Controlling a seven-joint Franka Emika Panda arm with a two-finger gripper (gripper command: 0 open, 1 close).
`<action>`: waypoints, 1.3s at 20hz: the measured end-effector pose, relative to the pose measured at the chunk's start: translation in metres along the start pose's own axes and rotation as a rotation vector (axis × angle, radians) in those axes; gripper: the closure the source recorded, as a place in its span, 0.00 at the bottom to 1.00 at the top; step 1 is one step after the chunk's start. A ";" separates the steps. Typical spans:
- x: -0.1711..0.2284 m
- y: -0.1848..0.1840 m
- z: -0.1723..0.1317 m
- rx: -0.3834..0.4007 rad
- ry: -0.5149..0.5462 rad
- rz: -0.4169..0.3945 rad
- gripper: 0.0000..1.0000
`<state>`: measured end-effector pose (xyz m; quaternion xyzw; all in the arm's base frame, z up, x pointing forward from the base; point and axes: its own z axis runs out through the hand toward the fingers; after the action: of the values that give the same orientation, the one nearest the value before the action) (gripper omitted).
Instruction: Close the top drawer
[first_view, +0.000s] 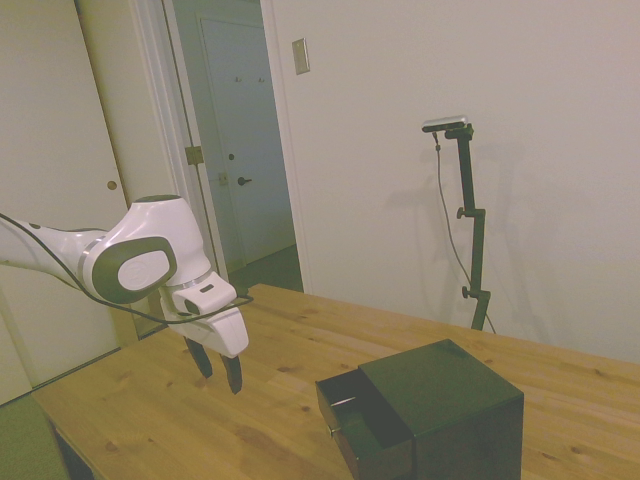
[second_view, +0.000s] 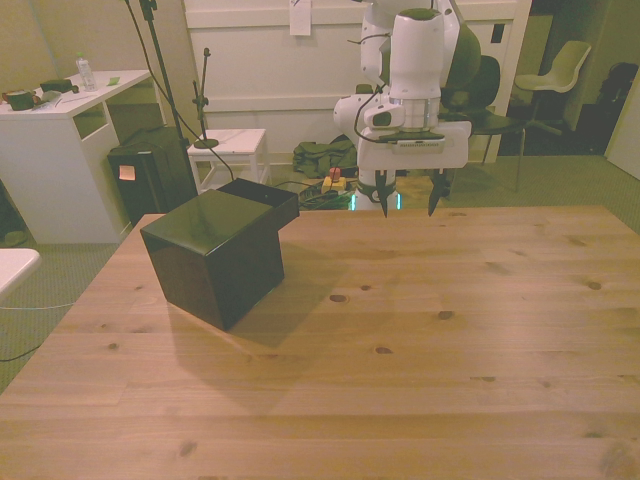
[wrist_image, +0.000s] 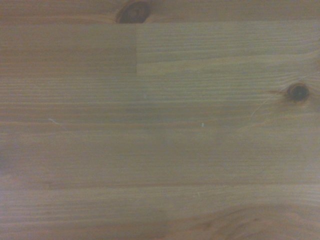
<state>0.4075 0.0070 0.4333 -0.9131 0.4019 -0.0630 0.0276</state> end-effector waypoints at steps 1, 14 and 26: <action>0.000 0.000 0.000 0.000 0.000 0.000 0.00; 0.028 0.039 0.007 -0.046 0.133 0.425 0.00; 0.066 0.082 0.000 -0.068 0.181 0.625 0.00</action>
<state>0.3917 -0.0970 0.4314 -0.7367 0.6654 -0.1190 -0.0206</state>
